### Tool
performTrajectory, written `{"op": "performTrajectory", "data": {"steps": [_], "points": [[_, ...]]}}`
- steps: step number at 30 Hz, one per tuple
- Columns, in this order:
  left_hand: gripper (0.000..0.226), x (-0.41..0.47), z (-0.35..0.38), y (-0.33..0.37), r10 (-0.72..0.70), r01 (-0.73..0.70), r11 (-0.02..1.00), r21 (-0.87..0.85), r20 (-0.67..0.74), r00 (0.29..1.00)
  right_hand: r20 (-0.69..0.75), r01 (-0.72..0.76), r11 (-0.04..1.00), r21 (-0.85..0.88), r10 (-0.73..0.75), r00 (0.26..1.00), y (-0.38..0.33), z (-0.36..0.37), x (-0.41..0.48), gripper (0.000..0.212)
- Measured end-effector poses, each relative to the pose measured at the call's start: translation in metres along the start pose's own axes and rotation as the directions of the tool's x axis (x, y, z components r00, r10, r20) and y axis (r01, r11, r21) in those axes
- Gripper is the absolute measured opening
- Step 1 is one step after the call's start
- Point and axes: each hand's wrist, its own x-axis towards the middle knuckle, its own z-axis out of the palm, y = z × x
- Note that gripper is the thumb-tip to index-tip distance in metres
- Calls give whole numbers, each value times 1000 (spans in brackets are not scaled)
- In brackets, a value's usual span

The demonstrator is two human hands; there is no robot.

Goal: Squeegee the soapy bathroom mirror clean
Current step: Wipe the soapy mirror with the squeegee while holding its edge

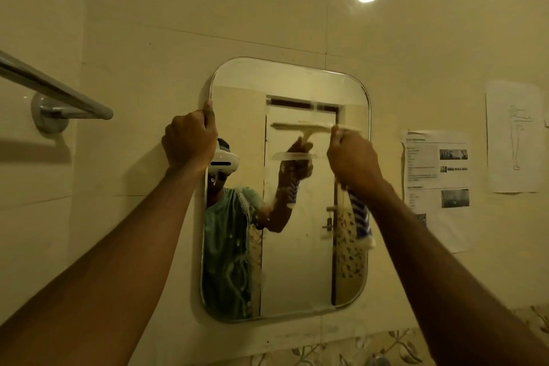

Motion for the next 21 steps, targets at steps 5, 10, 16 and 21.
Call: {"op": "performTrajectory", "data": {"steps": [5, 10, 16, 21], "points": [[63, -8, -1, -3, 13, -13, 999, 33, 12, 1000, -15, -18, 999, 32, 18, 1000, -8, -1, 19, 50], [63, -21, -3, -6, -8, 8, 999, 44, 6, 1000, 10, -38, 999, 23, 38, 999, 25, 35, -41, 50], [64, -39, -8, -13, 2, -4, 998, 68, 29, 1000, 39, -91, 994, -55, 93, 995, 52, 53, -96, 55], [62, -52, -11, -16, 16, -19, 998, 52, 55, 998, 44, -26, 1000, 5, 26, 999, 22, 30, -66, 50]]}}
